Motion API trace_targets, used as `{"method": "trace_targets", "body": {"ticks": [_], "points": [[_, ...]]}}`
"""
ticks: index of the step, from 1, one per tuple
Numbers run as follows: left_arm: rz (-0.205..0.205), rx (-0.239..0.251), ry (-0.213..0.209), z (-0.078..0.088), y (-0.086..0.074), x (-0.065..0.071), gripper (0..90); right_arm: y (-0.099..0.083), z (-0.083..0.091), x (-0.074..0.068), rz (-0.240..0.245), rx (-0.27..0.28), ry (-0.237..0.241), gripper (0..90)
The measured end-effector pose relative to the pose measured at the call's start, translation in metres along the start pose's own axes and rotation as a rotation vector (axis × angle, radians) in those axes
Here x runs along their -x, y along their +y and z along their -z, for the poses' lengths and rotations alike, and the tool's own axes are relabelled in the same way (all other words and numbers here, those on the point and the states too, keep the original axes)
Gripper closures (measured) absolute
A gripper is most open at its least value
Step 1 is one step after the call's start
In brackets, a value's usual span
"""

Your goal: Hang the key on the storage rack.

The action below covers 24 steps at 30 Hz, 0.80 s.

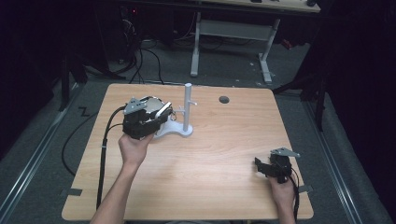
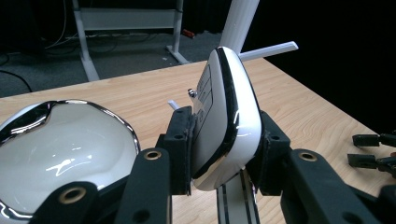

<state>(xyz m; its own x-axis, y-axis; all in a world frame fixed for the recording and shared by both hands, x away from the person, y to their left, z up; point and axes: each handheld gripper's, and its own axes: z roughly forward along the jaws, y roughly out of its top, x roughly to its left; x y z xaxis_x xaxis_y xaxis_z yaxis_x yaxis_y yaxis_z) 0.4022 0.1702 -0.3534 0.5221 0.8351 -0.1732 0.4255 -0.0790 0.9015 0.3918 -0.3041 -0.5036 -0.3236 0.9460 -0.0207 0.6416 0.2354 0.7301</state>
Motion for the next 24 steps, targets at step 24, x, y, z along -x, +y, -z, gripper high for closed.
{"method": "trace_targets", "body": {"ticks": [24], "points": [[0.031, 0.016, 0.021, -0.016, 0.006, -0.009, 64.6, 0.000, 0.000, 0.000, 0.000, -0.001, 0.001, 26.9]]}}
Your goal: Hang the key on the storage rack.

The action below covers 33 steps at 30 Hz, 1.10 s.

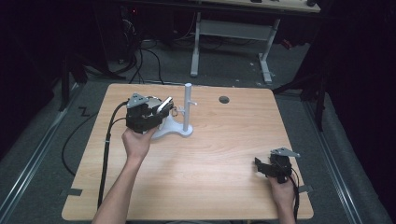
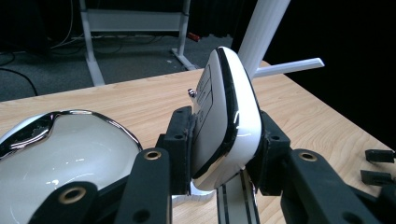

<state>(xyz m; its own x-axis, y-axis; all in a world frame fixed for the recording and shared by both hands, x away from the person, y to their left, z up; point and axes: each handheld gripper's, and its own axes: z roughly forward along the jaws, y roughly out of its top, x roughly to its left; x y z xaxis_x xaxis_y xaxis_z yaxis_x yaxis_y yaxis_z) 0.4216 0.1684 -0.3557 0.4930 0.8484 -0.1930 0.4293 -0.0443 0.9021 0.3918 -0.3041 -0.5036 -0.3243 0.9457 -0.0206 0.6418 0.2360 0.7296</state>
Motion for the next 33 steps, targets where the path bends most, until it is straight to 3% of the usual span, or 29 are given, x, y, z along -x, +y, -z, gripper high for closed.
{"method": "trace_targets", "body": {"ticks": [20, 33], "points": [[-0.021, -0.020, 0.031, -0.012, -0.003, 0.000, 64.5, 0.000, 0.000, 0.000, 0.001, 0.001, 0.000, 26.9], [-0.016, -0.040, 0.053, -0.015, -0.015, -0.005, 64.4, 0.000, 0.000, 0.000, 0.001, 0.001, 0.001, 26.9]]}}
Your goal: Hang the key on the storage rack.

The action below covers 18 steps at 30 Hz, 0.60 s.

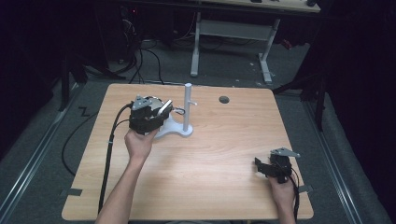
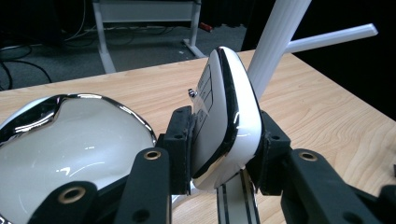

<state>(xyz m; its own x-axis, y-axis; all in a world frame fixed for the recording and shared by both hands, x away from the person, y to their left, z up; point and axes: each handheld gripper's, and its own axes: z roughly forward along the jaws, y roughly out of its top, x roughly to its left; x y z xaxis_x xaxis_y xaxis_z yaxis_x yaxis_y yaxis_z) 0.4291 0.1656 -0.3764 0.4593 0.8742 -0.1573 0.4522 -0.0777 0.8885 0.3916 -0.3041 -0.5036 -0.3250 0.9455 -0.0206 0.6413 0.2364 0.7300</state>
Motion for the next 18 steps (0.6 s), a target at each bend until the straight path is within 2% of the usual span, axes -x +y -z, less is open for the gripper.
{"method": "trace_targets", "body": {"ticks": [6, 18], "points": [[-0.002, -0.011, 0.011, -0.003, -0.006, -0.001, 64.3, 0.000, 0.000, 0.000, 0.001, -0.001, 0.000, 26.9], [0.016, -0.040, 0.000, -0.010, -0.018, -0.001, 64.2, 0.000, 0.000, 0.000, 0.000, 0.000, 0.000, 26.9]]}}
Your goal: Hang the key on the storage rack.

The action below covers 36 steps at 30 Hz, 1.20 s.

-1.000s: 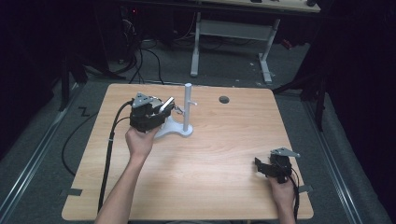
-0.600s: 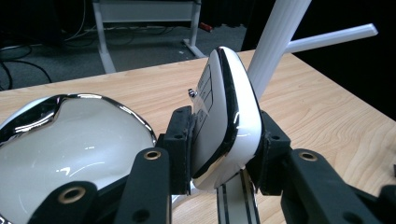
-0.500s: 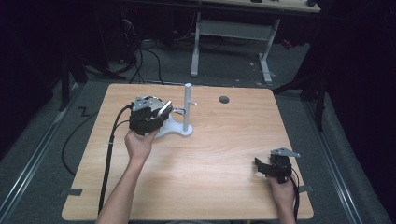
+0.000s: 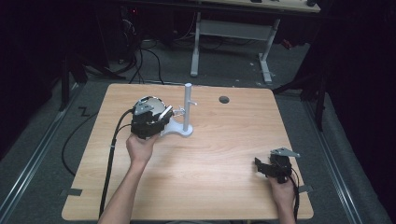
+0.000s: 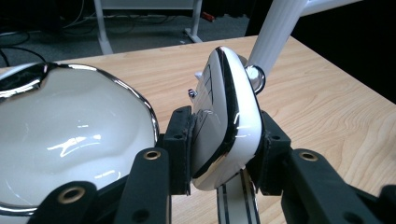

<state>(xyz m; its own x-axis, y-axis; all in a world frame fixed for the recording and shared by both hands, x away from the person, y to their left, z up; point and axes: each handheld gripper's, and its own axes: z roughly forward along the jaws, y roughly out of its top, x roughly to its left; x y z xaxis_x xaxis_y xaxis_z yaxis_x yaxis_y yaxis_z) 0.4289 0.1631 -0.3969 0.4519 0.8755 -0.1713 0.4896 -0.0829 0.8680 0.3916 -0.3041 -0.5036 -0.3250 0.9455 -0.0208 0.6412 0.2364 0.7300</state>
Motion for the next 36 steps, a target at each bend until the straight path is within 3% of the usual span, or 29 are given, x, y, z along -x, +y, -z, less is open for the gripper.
{"method": "trace_targets", "body": {"ticks": [25, 36], "points": [[-0.009, -0.074, -0.005, -0.023, -0.016, 0.006, 63.9, 0.000, 0.000, 0.000, 0.001, -0.001, 0.000, 26.9], [-0.015, -0.082, 0.009, -0.028, -0.019, 0.007, 63.7, 0.000, 0.000, 0.000, 0.000, -0.001, 0.000, 26.9]]}}
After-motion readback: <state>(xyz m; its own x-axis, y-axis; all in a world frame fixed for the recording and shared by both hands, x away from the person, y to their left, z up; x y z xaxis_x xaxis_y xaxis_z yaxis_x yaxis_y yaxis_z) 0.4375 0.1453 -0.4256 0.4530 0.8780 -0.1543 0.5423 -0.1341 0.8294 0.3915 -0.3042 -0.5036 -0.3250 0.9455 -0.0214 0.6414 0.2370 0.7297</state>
